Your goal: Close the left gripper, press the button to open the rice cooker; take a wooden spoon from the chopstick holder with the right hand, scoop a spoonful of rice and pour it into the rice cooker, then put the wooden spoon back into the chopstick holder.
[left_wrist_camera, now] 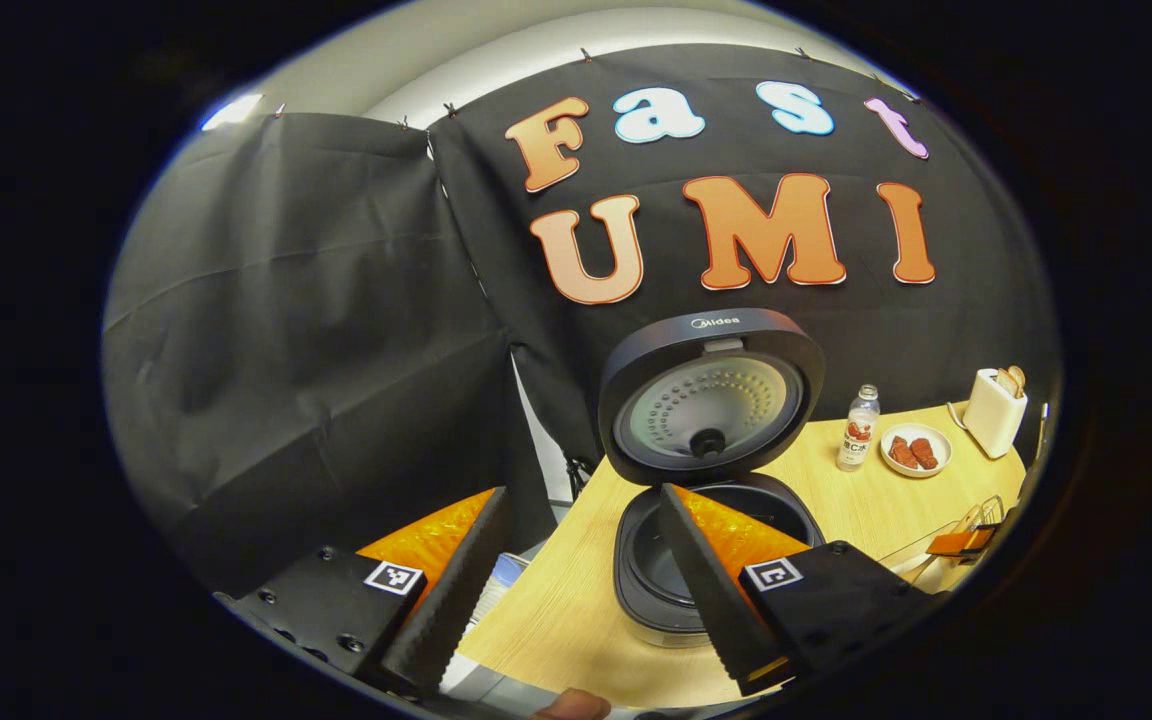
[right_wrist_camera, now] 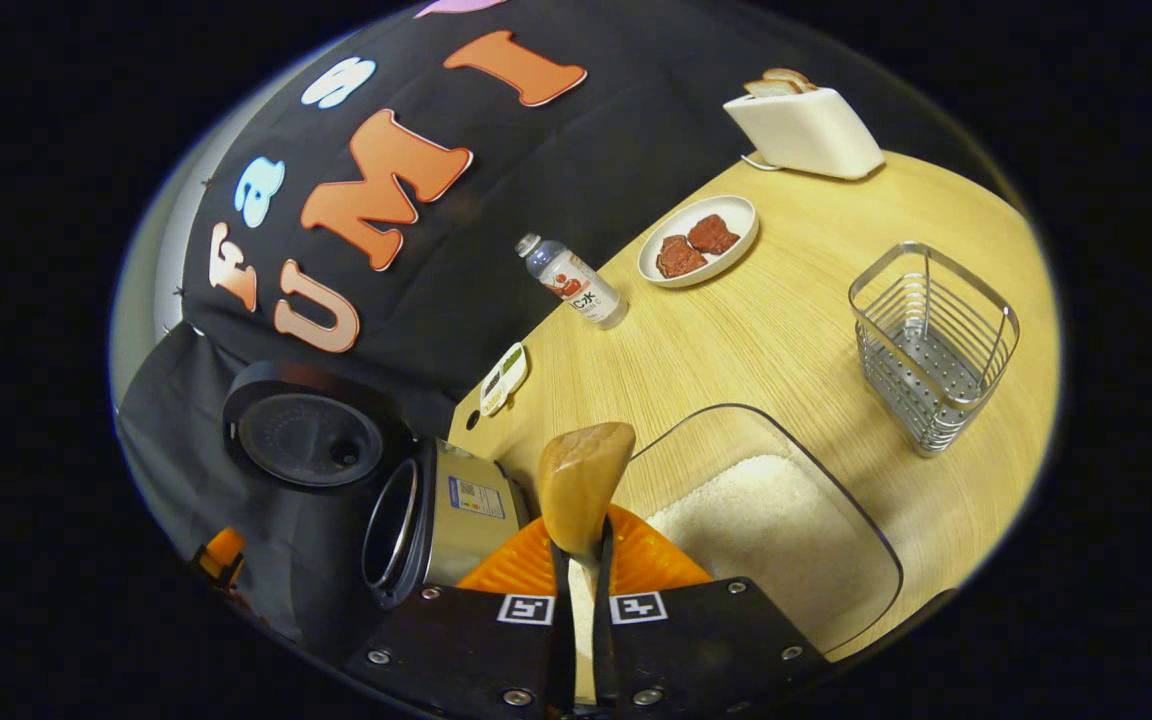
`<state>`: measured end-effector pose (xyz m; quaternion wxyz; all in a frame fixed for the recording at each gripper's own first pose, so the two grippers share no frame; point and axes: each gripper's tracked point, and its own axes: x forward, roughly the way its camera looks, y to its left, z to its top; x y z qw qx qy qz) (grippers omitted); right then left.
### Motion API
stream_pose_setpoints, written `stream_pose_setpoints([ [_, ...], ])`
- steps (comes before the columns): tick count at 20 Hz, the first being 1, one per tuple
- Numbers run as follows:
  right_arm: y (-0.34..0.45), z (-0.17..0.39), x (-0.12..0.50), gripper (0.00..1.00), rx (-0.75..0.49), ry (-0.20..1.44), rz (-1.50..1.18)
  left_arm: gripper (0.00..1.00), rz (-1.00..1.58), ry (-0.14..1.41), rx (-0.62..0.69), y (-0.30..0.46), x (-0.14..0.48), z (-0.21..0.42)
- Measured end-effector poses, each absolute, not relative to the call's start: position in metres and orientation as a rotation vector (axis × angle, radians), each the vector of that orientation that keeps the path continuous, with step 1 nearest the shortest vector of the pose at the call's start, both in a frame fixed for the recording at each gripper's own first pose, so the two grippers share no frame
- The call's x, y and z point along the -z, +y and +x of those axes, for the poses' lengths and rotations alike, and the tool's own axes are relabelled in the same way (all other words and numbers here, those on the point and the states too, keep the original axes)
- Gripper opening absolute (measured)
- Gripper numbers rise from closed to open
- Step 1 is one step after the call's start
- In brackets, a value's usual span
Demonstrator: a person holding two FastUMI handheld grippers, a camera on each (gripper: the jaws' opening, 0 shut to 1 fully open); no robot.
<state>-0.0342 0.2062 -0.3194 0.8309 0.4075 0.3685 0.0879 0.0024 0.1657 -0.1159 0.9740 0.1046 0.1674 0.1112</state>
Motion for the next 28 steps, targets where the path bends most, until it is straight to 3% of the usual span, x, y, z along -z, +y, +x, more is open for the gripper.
stream_pose_setpoints([
  [6,0.186,-0.037,0.337,0.06,-0.159,0.802,1.103,1.0,0.219,0.329,-0.21,0.158,0.109,0.006],
  [13,0.143,-0.031,0.319,0.06,-0.167,0.716,1.278,1.0,0.215,0.321,-0.191,0.141,0.111,0.01],
  [14,0.135,-0.031,0.313,0.06,-0.167,0.698,1.311,0.96,0.212,0.318,-0.192,0.14,0.111,0.01],
  [15,0.128,-0.031,0.308,0.06,-0.167,0.686,1.339,1.0,0.208,0.317,-0.192,0.139,0.111,0.01],
  [24,0.126,-0.017,0.234,0.06,-0.281,0.627,1.699,1.0,0.152,0.293,-0.203,0.131,0.109,-0.001],
  [25,0.131,-0.016,0.228,0.06,-0.293,0.632,1.725,0.96,0.144,0.291,-0.21,0.133,0.109,-0.004],
  [28,0.15,-0.01,0.208,0.06,-0.324,0.651,1.753,1.0,0.131,0.286,-0.24,0.145,0.108,-0.015],
])
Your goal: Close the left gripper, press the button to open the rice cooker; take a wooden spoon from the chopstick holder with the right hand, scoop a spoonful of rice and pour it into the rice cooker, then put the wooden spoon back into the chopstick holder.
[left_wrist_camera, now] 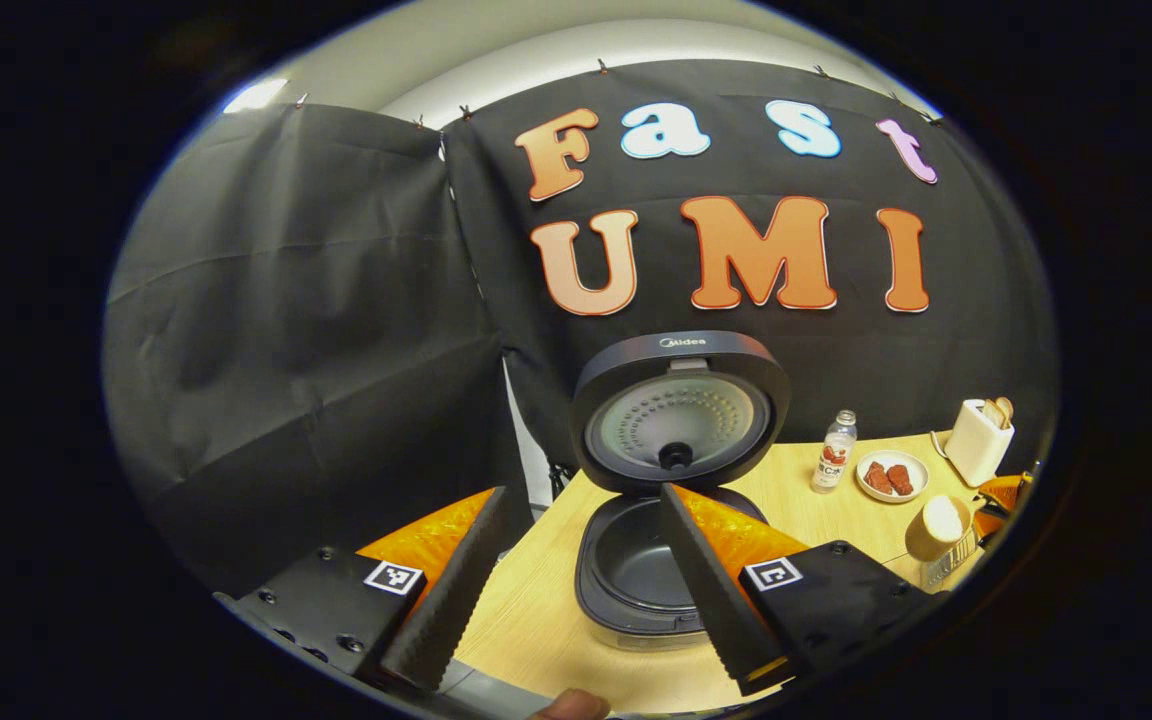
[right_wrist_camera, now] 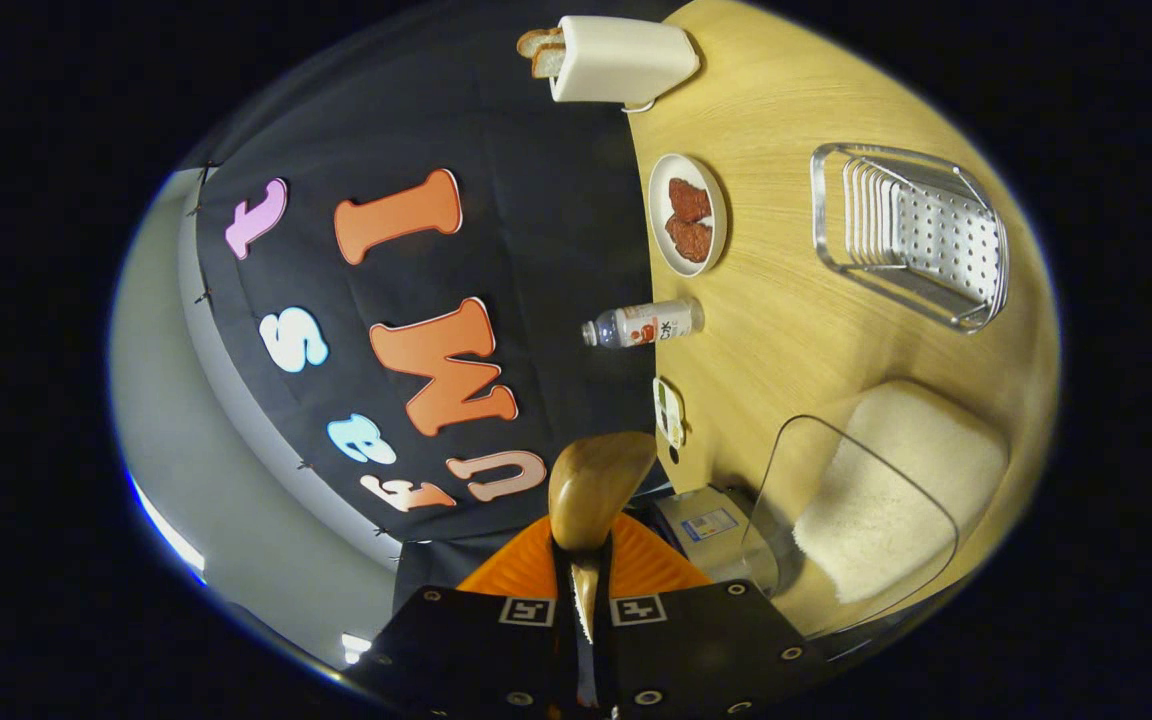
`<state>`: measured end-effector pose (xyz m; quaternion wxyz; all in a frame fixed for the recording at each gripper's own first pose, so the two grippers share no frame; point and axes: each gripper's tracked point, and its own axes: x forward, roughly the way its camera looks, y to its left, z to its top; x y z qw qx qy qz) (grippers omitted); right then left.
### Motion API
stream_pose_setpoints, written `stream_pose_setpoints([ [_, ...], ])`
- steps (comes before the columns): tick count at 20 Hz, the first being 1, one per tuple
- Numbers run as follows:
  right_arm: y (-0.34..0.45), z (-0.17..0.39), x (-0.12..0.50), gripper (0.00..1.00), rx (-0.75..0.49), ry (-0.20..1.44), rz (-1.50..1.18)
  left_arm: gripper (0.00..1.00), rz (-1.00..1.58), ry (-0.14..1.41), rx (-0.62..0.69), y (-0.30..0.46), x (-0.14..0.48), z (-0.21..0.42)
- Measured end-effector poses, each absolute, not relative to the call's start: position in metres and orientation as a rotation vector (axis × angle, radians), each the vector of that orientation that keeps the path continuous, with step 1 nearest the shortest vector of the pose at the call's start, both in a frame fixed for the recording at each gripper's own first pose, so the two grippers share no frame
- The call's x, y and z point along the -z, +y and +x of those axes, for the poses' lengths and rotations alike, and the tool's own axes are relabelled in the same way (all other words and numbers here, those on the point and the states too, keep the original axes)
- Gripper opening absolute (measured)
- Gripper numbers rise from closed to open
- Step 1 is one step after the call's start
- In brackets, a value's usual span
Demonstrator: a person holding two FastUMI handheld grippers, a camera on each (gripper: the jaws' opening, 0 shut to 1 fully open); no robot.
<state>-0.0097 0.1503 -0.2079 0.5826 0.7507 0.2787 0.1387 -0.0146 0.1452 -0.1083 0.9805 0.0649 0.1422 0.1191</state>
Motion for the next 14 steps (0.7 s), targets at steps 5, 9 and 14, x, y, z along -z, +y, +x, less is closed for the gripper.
stream_pose_setpoints([
  [5,0.205,0.014,0.174,0.06,-0.385,0.697,1.739,1.0,0.111,0.278,-0.316,0.181,0.108,-0.036],
  [9,0.259,0.028,0.16,0.06,-0.416,0.752,1.697,1.0,0.114,0.251,-0.363,0.216,0.101,-0.049],
  [14,0.331,0.049,0.155,0.06,-0.412,0.782,1.568,0.96,0.177,0.243,-0.372,0.253,0.102,-0.058],
])
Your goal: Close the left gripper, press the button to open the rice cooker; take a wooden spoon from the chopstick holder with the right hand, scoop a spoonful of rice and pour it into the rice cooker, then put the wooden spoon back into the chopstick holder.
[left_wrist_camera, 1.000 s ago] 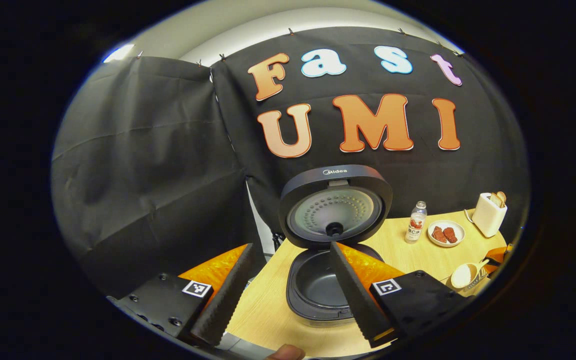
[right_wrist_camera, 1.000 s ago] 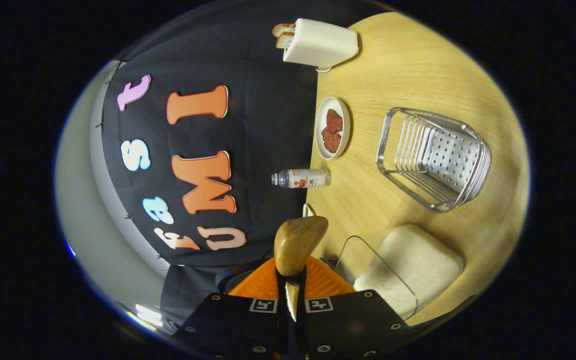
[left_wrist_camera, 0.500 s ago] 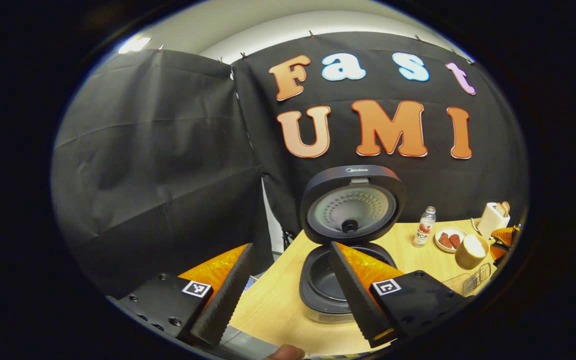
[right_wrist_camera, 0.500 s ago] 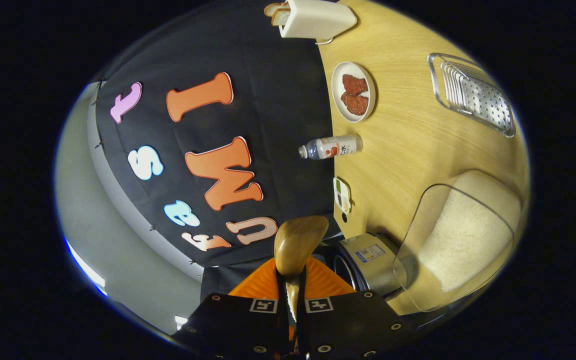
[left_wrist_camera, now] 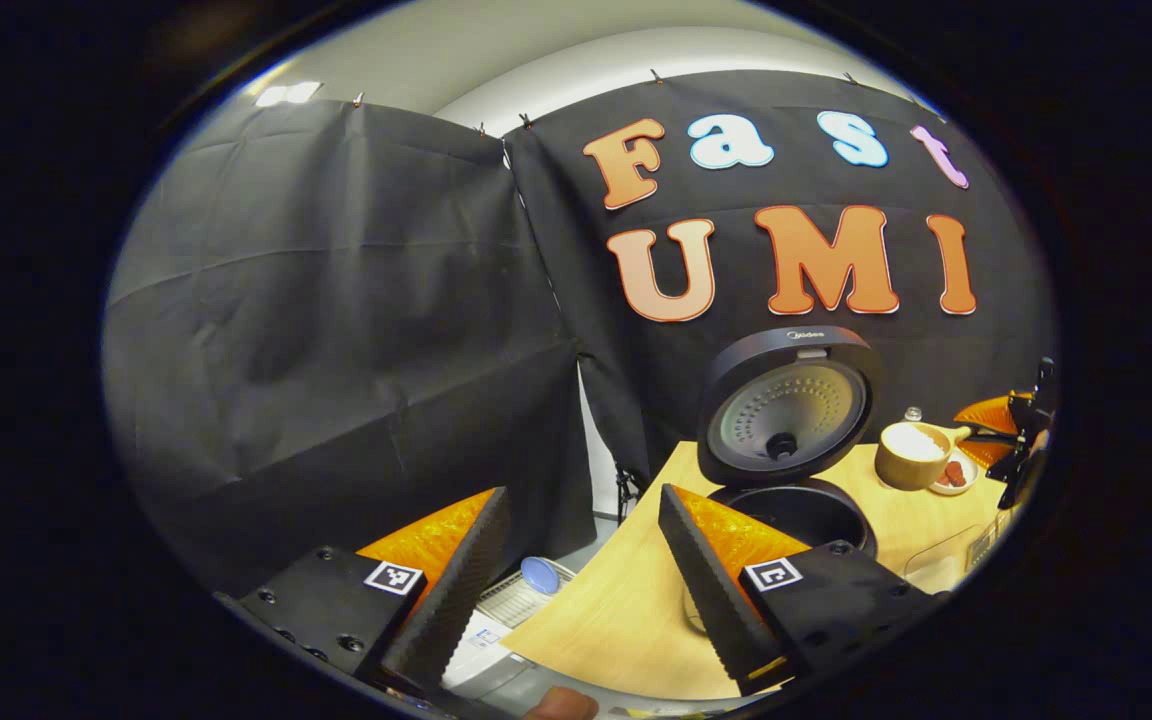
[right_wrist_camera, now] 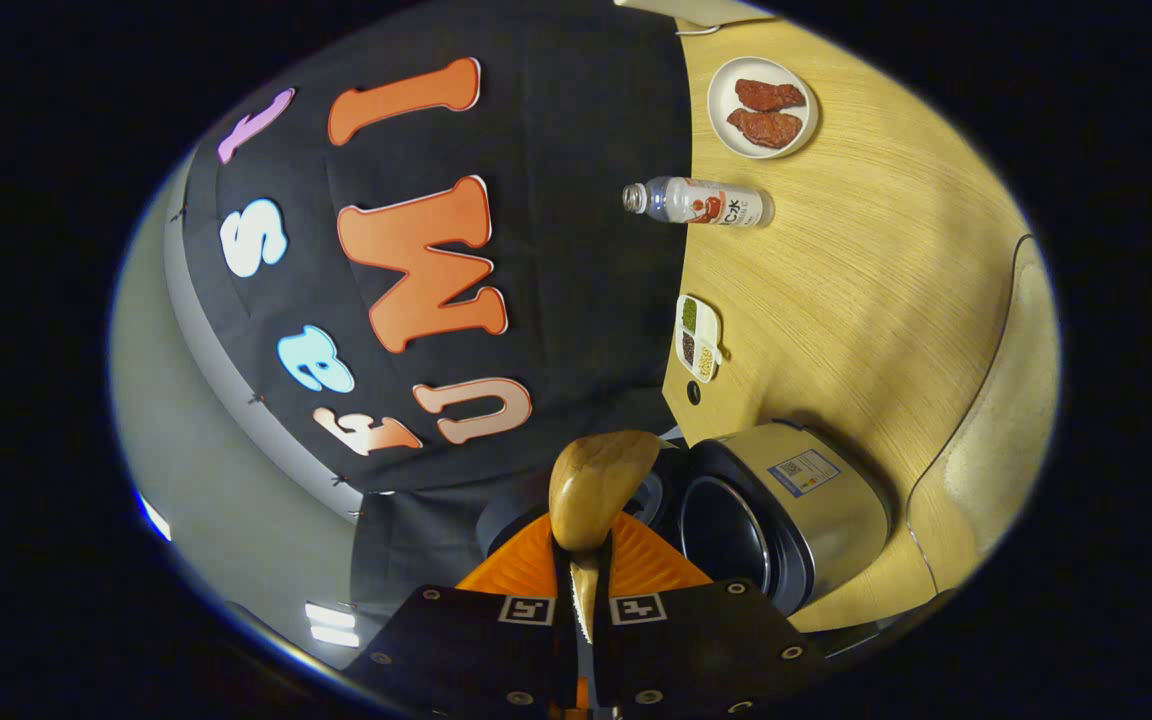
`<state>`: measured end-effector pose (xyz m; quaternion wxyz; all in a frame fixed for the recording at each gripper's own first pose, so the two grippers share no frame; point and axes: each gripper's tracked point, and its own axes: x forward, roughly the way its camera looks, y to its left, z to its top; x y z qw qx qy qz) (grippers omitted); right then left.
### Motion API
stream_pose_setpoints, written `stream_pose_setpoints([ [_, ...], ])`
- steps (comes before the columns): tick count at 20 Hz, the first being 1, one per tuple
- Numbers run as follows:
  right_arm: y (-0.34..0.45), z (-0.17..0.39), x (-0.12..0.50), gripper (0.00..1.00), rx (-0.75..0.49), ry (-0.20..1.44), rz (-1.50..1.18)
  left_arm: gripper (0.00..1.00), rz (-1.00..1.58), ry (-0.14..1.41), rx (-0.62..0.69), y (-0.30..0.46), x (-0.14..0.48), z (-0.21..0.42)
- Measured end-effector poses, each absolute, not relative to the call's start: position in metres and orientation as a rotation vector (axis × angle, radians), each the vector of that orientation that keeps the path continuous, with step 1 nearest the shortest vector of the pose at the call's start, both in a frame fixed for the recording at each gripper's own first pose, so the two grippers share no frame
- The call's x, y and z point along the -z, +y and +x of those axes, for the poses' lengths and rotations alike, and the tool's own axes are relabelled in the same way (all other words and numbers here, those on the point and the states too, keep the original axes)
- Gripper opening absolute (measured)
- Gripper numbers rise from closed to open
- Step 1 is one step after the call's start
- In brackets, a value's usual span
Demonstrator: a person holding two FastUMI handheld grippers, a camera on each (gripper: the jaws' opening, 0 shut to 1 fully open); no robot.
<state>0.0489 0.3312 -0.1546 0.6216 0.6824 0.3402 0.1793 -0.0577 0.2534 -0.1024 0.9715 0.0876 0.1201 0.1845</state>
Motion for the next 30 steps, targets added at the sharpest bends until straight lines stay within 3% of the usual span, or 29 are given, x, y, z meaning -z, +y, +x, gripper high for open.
stream_pose_setpoints([
  [1,0.342,0.052,0.156,0.06,-0.402,0.782,1.549,1.0,0.176,0.247,-0.363,0.259,0.105,-0.057],
  [8,0.372,0.063,0.192,0.06,-0.328,0.753,1.2,1.0,0.136,0.285,-0.312,0.289,0.128,-0.056],
  [13,0.382,0.072,0.186,0.06,-0.374,0.68,0.904,1.0,0.092,0.289,-0.344,0.288,0.131,-0.06],
  [14,0.384,0.073,0.186,0.06,-0.382,0.67,0.862,0.96,0.087,0.286,-0.348,0.286,0.129,-0.06],
  [15,0.387,0.074,0.184,0.06,-0.391,0.666,0.838,1.0,0.084,0.283,-0.35,0.284,0.128,-0.061],
  [17,0.393,0.074,0.182,0.06,-0.406,0.663,0.835,0.96,0.093,0.29,-0.355,0.282,0.129,-0.062],
  [18,0.395,0.072,0.181,0.06,-0.411,0.663,0.843,1.0,0.098,0.295,-0.355,0.281,0.129,-0.062],
  [22,0.395,0.077,0.175,0.06,-0.406,0.641,0.823,1.0,0.117,0.297,-0.36,0.281,0.125,-0.064],
  [23,0.393,0.078,0.174,0.06,-0.403,0.635,0.806,0.96,0.117,0.298,-0.361,0.28,0.125,-0.063],
  [24,0.393,0.078,0.171,0.06,-0.407,0.626,0.799,1.0,0.115,0.301,-0.359,0.28,0.125,-0.061],
  [30,0.396,0.082,0.15,0.06,-0.426,0.548,0.693,1.0,0.124,0.306,-0.307,0.267,0.124,-0.044],
])
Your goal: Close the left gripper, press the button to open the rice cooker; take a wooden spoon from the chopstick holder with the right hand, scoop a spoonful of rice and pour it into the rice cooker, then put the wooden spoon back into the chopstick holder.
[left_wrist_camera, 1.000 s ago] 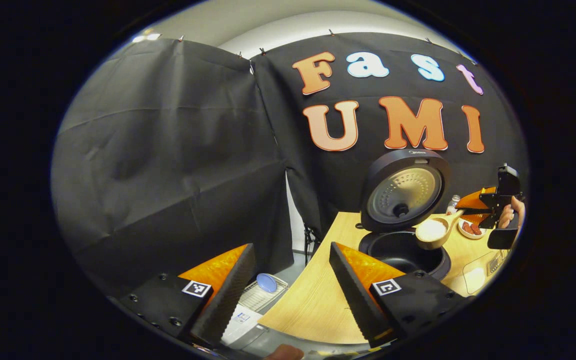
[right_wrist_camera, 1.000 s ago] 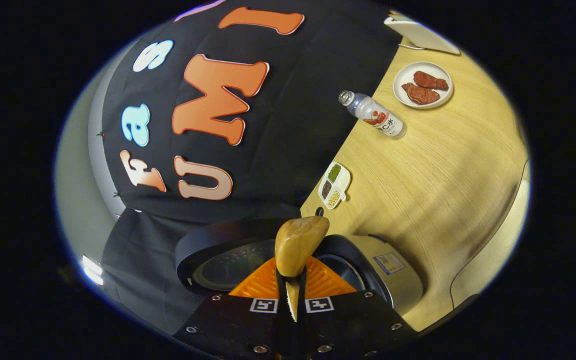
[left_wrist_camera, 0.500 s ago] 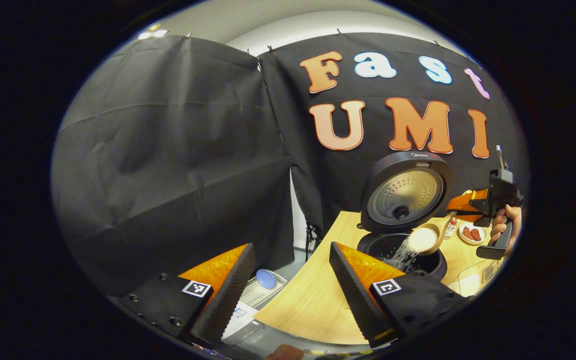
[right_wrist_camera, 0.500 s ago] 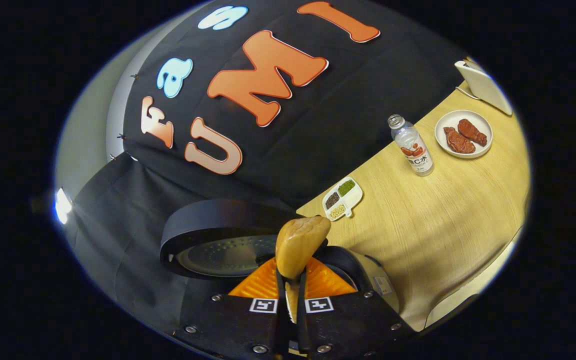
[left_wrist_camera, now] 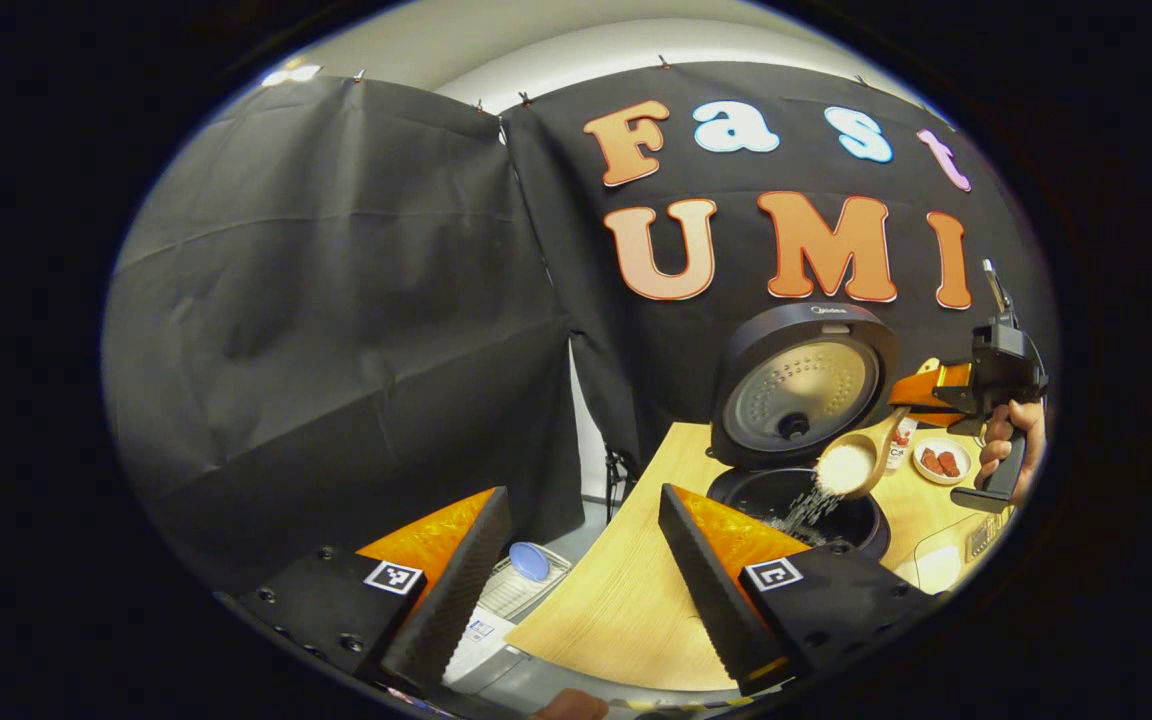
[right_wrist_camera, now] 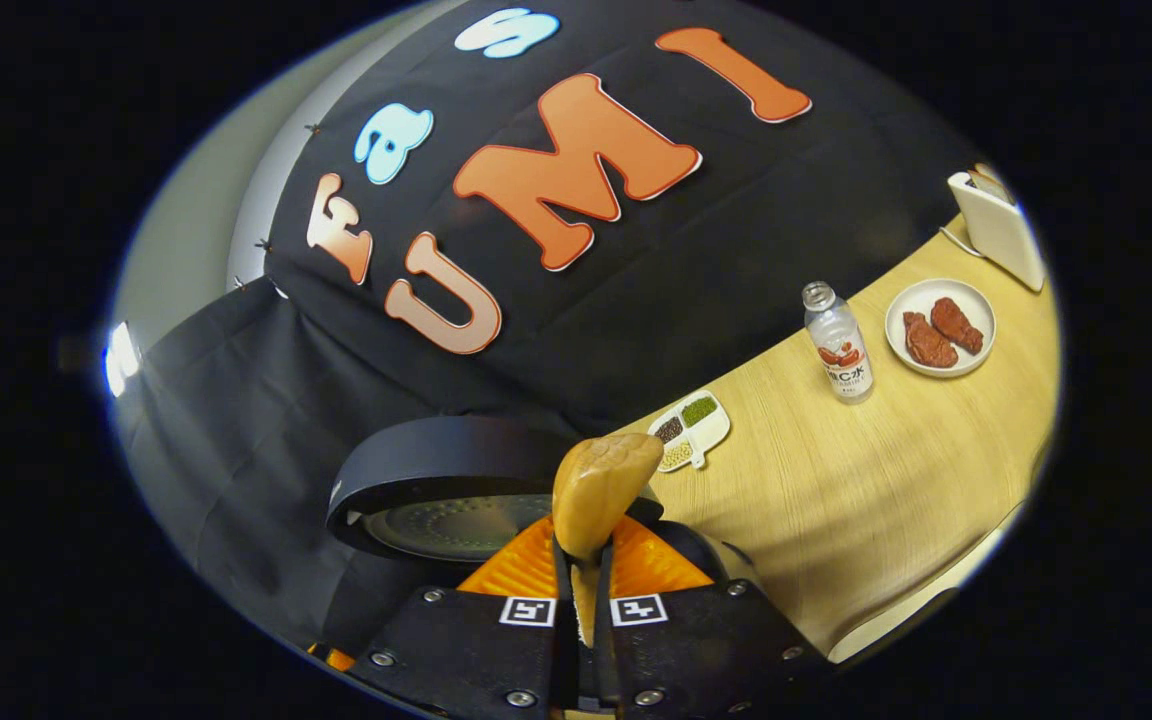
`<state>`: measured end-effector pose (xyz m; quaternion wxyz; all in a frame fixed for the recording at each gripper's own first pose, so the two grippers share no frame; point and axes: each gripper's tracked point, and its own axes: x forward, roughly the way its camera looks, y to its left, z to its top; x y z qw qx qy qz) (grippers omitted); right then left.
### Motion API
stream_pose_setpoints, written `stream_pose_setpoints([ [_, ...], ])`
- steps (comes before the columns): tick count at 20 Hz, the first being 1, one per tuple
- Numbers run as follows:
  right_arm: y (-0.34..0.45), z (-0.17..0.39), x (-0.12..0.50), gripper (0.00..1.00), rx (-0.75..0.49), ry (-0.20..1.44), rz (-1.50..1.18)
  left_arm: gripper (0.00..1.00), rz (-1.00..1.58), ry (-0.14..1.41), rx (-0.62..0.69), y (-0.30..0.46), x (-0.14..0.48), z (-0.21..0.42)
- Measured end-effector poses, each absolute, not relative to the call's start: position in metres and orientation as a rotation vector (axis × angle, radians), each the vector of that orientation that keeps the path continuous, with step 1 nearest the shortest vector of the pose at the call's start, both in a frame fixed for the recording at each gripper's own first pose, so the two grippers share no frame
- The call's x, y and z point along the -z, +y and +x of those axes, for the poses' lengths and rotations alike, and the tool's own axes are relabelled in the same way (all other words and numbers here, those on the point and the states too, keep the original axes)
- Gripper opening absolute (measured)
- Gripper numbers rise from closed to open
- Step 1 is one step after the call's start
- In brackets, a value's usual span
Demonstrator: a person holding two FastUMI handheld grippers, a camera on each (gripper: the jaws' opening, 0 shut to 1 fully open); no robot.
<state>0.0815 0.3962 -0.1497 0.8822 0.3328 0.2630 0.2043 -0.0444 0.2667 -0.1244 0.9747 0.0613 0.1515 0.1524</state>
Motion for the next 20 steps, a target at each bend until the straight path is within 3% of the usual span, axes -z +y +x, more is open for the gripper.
stream_pose_setpoints([
  [8,0.406,0.08,0.13,0.06,-0.467,0.472,0.556,1.0,0.108,0.313,-0.281,0.264,0.13,-0.036],
  [12,0.416,0.077,0.129,0.06,-0.503,0.448,0.479,0.96,0.099,0.315,-0.306,0.268,0.132,-0.039],
  [20,0.428,0.072,0.117,0.06,-0.561,0.381,0.335,1.0,0.083,0.322,-0.358,0.27,0.134,-0.056],
])
